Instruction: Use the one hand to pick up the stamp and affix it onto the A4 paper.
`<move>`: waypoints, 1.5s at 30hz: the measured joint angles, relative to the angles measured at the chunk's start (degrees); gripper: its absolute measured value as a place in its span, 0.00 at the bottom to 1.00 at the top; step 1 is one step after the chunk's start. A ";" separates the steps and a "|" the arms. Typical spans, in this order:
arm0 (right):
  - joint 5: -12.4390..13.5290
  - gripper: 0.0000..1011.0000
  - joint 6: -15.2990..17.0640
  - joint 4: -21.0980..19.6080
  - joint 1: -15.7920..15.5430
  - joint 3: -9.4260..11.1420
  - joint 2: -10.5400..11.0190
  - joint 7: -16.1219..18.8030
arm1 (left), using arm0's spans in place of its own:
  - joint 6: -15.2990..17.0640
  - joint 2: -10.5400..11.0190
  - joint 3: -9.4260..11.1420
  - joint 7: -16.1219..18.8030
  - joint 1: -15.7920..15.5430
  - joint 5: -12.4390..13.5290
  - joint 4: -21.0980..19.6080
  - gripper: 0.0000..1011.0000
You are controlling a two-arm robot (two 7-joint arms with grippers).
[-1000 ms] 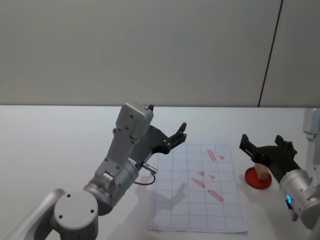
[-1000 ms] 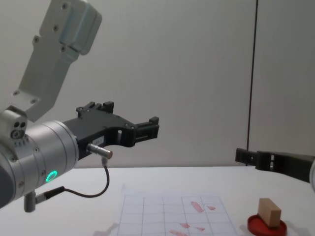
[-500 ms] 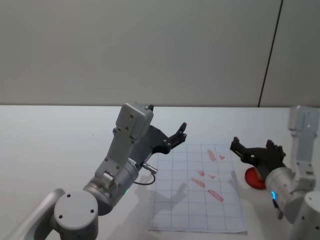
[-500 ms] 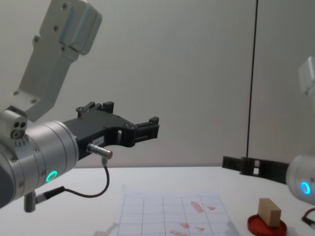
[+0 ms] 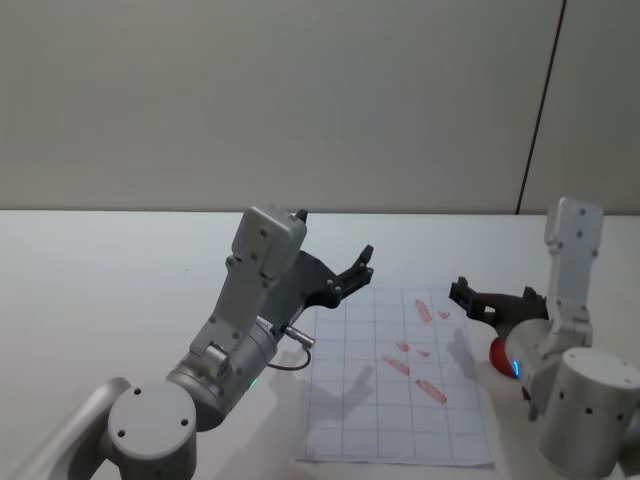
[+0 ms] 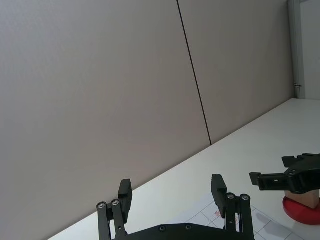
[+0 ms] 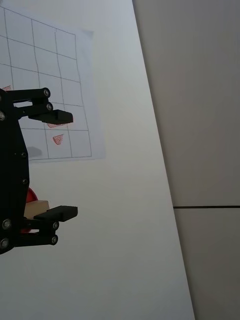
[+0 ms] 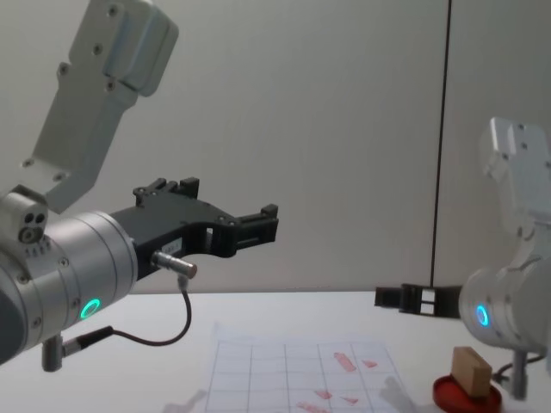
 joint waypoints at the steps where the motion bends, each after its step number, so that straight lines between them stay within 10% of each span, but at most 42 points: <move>1: -0.09 0.99 0.03 0.01 0.14 0.03 -0.07 -0.20 | 0.00 0.00 0.00 0.00 0.00 0.00 0.00 0.99; 45: -2.27 0.99 15.99 -9.37 -4.23 3.78 3.19 0.63 | 0.00 0.00 0.00 0.00 0.00 0.00 0.00 0.99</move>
